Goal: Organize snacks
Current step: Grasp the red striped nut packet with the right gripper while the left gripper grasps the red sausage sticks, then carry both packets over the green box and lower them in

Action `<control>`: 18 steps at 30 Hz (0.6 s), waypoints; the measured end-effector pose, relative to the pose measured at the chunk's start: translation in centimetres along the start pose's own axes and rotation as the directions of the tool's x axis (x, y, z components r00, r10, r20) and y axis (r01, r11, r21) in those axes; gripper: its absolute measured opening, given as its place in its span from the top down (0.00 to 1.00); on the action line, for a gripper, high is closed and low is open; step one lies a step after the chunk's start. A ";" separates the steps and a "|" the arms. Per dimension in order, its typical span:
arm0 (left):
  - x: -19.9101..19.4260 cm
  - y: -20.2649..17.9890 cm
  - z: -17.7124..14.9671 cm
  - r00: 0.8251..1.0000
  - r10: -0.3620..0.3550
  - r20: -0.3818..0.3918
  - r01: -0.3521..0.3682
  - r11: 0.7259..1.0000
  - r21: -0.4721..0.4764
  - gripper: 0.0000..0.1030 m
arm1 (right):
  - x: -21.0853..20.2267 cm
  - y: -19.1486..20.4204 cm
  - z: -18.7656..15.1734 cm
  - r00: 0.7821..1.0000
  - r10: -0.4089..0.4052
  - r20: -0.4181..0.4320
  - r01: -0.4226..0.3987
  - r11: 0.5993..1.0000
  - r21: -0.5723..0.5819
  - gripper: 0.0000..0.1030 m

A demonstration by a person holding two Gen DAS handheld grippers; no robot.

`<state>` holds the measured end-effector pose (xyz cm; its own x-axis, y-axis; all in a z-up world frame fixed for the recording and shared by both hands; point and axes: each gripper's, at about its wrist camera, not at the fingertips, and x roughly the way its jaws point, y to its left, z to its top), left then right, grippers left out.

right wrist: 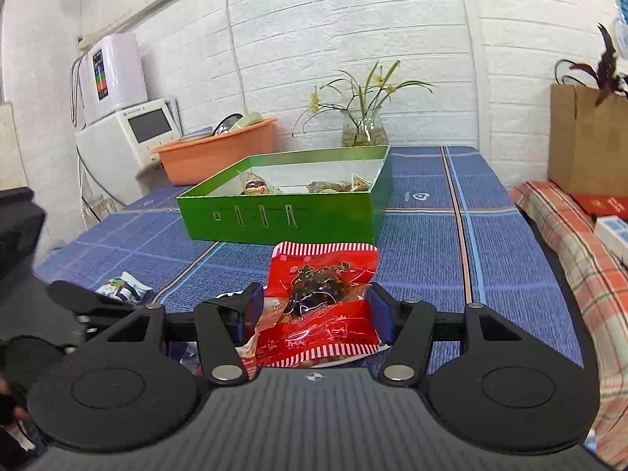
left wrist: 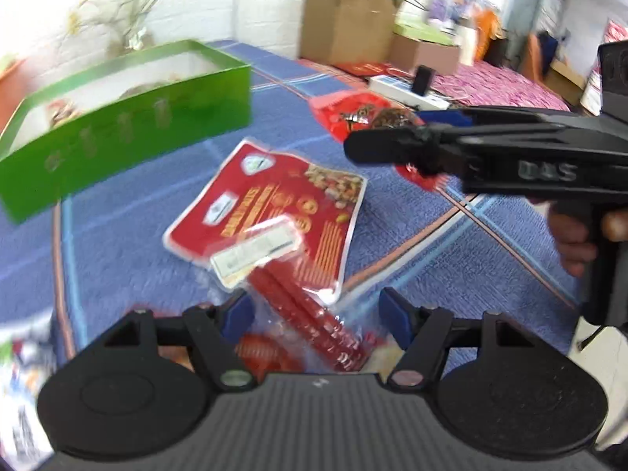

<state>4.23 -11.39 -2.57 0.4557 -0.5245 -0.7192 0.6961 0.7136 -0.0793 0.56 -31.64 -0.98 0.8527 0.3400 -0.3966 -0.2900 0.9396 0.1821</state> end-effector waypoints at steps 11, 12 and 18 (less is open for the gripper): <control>-2.0 -1.0 -0.9 0.998 0.018 -0.053 -0.012 0.993 0.114 0.63 | -3.2 0.4 -1.3 0.996 -0.036 0.079 0.036 0.999 0.007 0.07; -2.4 -1.0 -1.1 0.999 0.022 -0.044 -0.017 0.994 0.105 0.64 | -3.1 0.4 -1.4 0.997 -0.036 0.075 0.035 0.999 0.010 0.07; -5.7 1.1 -2.7 0.999 0.037 0.039 -0.035 0.999 -0.034 0.65 | -1.8 1.7 -2.1 1.000 0.020 0.016 -0.021 0.999 0.039 0.07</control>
<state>0.94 -6.41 -0.42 0.5023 -0.5157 -0.6941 0.6600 0.7472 -0.0775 -2.40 -30.60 -1.86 0.8538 0.3580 -0.3780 -0.2903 0.9301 0.2250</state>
